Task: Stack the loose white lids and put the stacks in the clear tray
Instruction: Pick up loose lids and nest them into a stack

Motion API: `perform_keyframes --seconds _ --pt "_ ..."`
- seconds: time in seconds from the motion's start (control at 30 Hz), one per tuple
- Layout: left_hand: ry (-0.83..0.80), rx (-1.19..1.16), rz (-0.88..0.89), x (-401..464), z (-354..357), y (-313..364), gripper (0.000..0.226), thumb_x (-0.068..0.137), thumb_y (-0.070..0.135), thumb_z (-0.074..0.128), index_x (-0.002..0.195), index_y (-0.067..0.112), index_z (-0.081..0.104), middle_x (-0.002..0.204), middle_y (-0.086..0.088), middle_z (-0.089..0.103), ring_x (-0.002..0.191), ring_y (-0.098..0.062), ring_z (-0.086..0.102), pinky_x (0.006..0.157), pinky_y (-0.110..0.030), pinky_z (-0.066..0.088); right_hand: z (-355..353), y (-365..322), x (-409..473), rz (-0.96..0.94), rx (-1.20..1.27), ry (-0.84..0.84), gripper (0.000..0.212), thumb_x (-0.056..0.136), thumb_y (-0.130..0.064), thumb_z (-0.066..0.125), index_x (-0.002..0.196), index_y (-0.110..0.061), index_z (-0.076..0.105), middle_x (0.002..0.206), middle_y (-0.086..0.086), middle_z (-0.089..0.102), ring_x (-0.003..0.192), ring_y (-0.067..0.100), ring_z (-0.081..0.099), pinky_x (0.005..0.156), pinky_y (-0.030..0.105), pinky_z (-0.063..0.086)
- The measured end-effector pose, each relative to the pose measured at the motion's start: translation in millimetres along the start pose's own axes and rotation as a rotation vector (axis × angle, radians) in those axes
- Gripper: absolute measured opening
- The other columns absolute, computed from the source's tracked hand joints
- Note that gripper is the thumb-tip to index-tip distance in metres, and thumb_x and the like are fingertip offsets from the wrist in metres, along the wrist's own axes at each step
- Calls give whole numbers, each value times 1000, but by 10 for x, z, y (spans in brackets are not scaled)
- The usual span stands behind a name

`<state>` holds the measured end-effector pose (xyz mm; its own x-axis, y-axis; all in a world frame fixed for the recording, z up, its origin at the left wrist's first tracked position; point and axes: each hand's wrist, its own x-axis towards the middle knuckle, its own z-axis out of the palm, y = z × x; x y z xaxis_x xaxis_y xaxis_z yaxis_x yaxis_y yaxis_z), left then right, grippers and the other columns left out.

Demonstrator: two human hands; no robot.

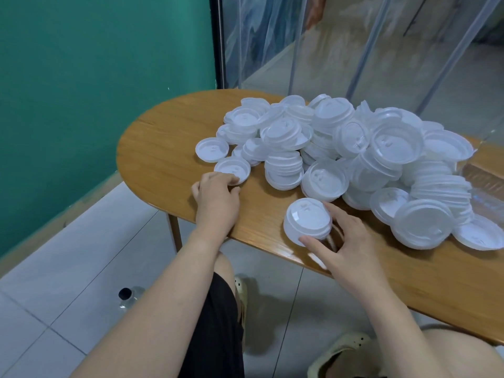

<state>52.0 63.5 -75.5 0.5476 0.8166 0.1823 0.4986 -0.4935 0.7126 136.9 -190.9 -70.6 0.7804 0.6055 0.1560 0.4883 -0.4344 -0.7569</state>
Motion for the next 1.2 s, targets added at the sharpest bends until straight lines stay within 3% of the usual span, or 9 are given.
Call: perform_keyframes --seconds 0.17,0.27,0.37,0.43,0.53,0.63,0.9,1.07,1.2 --pt "10 2 102 -53 -67 39 11 96 18 69 103 26 74 106 13 66 122 -12 51 92 -18 17 -2 -3 0 -5 -15 8 78 75 -62 78 146 -46 49 136 -26 56 133 -1 44 110 35 42" --pt "-23 -133 125 -150 -126 59 11 93 22 73 94 33 70 101 15 66 113 -16 58 99 -30 36 -2 5 17 -13 -10 3 76 76 -60 80 145 -47 50 136 -27 56 133 -1 43 110 35 42" --pt "-113 -379 120 -290 -203 120 8 92 25 76 89 30 70 96 14 71 98 -8 63 84 -21 48 -9 17 21 -3 3 0 76 75 -59 81 144 -47 51 135 -24 57 135 -2 42 111 36 42" --pt "-146 -532 108 -344 -238 165 9 93 23 76 89 25 68 90 6 70 85 -10 63 72 -19 49 -15 17 22 -2 -1 2 76 75 -59 81 144 -46 51 135 -22 58 135 -1 42 110 36 42" --pt "-113 -622 76 -322 -240 175 10 97 20 72 99 25 64 96 -3 72 89 -20 68 79 -26 54 -15 2 20 2 3 1 77 76 -58 81 145 -46 50 134 -23 58 133 -2 42 108 32 41" --pt "-101 -661 -1 -295 -226 160 17 100 16 67 112 25 60 99 -1 70 85 -12 67 75 -19 51 -11 10 16 10 9 -3 77 75 -58 81 144 -47 50 134 -23 57 133 -1 42 109 34 41" --pt "-75 50 108 -212 -132 86 33 102 33 53 134 24 61 127 6 59 123 -17 49 102 -28 21 -21 -17 14 1 -3 -12 75 77 -56 81 145 -48 49 128 -35 53 130 -1 45 106 30 39" --pt "-165 180 179 -227 -111 111 63 86 71 60 135 33 57 128 12 51 125 -12 39 104 -29 18 -27 -6 14 9 23 -16 76 76 -55 83 144 -46 50 129 -27 56 131 2 47 109 35 42" --pt "-149 128 187 -254 -128 127 64 81 67 70 132 31 58 123 16 51 122 -10 42 102 -28 19 -27 -1 17 3 25 -16 76 77 -54 83 144 -46 50 127 -35 52 130 1 47 110 35 42"
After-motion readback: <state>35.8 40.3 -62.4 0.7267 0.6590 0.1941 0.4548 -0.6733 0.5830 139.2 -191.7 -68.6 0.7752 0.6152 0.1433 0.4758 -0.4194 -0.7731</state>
